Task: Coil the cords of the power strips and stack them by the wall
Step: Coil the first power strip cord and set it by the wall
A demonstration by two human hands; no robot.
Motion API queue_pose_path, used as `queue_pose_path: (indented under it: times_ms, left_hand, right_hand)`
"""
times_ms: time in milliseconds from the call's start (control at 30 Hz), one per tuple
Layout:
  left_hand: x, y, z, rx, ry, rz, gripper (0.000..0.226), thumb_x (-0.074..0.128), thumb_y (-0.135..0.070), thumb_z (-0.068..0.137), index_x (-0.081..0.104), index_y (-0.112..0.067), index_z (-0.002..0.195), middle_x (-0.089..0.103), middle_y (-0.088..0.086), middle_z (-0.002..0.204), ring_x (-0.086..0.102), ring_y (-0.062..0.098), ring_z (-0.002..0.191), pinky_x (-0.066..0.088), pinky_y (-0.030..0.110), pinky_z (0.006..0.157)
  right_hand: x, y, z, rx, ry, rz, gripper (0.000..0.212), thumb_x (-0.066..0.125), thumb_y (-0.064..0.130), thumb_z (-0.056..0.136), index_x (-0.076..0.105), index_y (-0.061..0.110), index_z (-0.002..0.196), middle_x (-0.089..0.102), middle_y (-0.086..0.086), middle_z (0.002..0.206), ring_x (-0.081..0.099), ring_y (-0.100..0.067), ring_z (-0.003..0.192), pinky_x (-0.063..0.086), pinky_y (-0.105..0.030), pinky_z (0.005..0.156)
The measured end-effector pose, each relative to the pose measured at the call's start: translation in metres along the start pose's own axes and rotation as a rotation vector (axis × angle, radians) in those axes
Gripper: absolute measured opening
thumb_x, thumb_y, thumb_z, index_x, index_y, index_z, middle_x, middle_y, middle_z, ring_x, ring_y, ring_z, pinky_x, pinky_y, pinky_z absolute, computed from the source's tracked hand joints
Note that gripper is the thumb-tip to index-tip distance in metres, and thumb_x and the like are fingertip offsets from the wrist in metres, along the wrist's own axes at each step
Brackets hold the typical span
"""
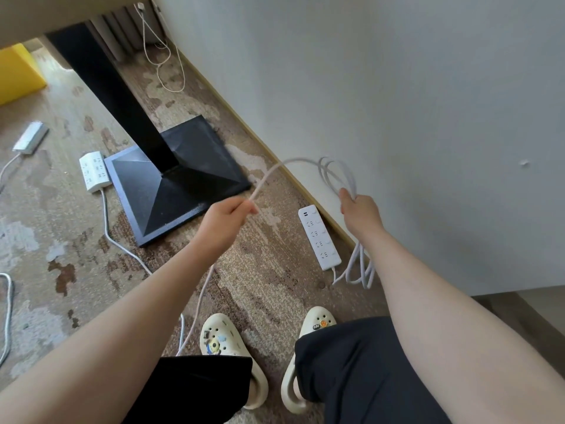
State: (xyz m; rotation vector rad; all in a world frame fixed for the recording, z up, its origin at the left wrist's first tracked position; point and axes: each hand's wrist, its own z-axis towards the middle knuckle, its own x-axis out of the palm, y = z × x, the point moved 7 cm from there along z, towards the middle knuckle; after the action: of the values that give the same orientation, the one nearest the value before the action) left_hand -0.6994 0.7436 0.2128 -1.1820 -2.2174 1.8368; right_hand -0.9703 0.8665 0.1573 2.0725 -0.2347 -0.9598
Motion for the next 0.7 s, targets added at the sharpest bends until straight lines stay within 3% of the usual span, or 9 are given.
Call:
queue_pose_path:
  times_ms: [100, 200, 333, 400, 600, 700]
  left_hand:
    - [0.024, -0.041, 0.009, 0.087, 0.025, -0.036, 0.023, 0.053, -0.03, 0.095, 0.072, -0.024, 0.082, 0.051, -0.013, 0.056, 0.036, 0.0, 0.042, 0.031, 0.013, 0.039]
    - [0.048, -0.027, 0.007, 0.018, 0.103, 0.175, 0.025, 0.049, -0.026, 0.099, 0.069, -0.014, 0.091, 0.058, -0.002, 0.062, 0.034, 0.002, 0.038, 0.033, 0.019, 0.04]
    - [0.081, -0.015, 0.001, 0.031, 0.135, 0.322, 0.031, 0.045, -0.031, 0.1, 0.069, -0.016, 0.086, 0.064, 0.001, 0.065, 0.037, 0.0, 0.032, 0.037, 0.022, 0.041]
    - [0.097, -0.015, 0.0, 0.031, 0.169, 0.327, 0.031, 0.045, -0.031, 0.101, 0.069, -0.017, 0.087, 0.066, -0.001, 0.07, 0.042, 0.001, 0.037, 0.042, 0.025, 0.047]
    - [0.121, -0.025, -0.001, 0.056, 0.25, 0.337, 0.033, 0.045, -0.029, 0.101, 0.071, -0.009, 0.103, 0.071, 0.01, 0.091, 0.066, 0.024, 0.078, 0.052, 0.042, 0.075]
    - [0.122, -0.03, -0.001, 0.091, 0.232, 0.363, 0.031, 0.046, -0.029, 0.101, 0.07, -0.01, 0.102, 0.062, 0.004, 0.069, 0.052, 0.016, 0.054, 0.043, 0.034, 0.054]
  right_hand:
    - [0.01, 0.007, -0.007, 0.017, 0.039, 0.092, 0.044, 0.044, 0.053, 0.097, 0.055, 0.016, 0.076, 0.051, -0.003, 0.068, 0.048, -0.018, 0.058, 0.037, -0.029, 0.054]
    - [0.016, 0.006, -0.014, 0.072, 0.137, 0.198, 0.054, 0.048, 0.066, 0.091, 0.058, 0.013, 0.084, 0.046, 0.002, 0.062, 0.043, -0.013, 0.05, 0.038, -0.026, 0.051]
    - [0.026, 0.013, -0.02, 0.022, 0.266, 0.276, 0.065, 0.055, 0.073, 0.084, 0.064, 0.01, 0.097, 0.04, 0.006, 0.056, 0.035, -0.009, 0.045, 0.033, -0.025, 0.048]
    - [0.03, 0.019, -0.022, -0.003, 0.309, 0.311, 0.062, 0.061, 0.068, 0.083, 0.065, 0.007, 0.096, 0.04, 0.004, 0.059, 0.032, -0.01, 0.047, 0.03, -0.024, 0.046]
    - [0.037, 0.022, -0.023, -0.063, 0.386, 0.322, 0.031, 0.077, 0.041, 0.081, 0.065, 0.013, 0.078, 0.042, 0.005, 0.052, 0.033, -0.01, 0.042, 0.029, -0.023, 0.041]
    - [0.037, 0.021, -0.021, -0.077, 0.371, 0.303, 0.023, 0.077, 0.031, 0.082, 0.068, 0.012, 0.073, 0.045, 0.006, 0.05, 0.036, -0.01, 0.041, 0.031, -0.022, 0.04]
